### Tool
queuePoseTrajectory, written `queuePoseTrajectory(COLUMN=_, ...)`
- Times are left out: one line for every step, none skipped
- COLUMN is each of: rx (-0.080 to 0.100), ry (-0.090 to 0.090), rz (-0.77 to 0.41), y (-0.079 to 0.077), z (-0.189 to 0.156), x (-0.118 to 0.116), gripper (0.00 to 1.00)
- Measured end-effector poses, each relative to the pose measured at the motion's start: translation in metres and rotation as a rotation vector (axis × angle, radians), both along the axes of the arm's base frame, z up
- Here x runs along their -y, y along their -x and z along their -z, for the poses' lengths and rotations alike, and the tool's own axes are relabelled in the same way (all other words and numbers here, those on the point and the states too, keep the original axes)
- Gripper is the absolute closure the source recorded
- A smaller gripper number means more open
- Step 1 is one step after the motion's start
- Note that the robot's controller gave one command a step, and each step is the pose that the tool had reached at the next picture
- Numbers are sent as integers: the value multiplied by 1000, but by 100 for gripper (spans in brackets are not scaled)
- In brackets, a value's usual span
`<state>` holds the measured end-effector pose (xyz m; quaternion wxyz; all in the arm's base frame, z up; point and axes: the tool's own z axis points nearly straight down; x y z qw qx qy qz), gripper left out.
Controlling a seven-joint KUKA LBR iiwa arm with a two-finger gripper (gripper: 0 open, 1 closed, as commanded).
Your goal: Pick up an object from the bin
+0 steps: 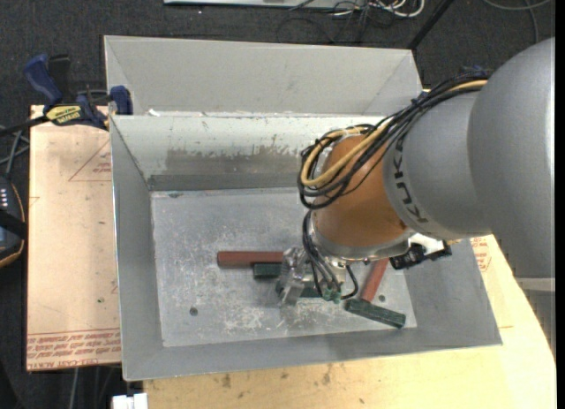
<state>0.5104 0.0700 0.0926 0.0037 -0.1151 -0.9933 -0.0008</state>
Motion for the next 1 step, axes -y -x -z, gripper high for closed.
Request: queuePoseTrajectory(rx=5, ry=1, rz=0, y=-1, z=-19, x=0, gripper=100)
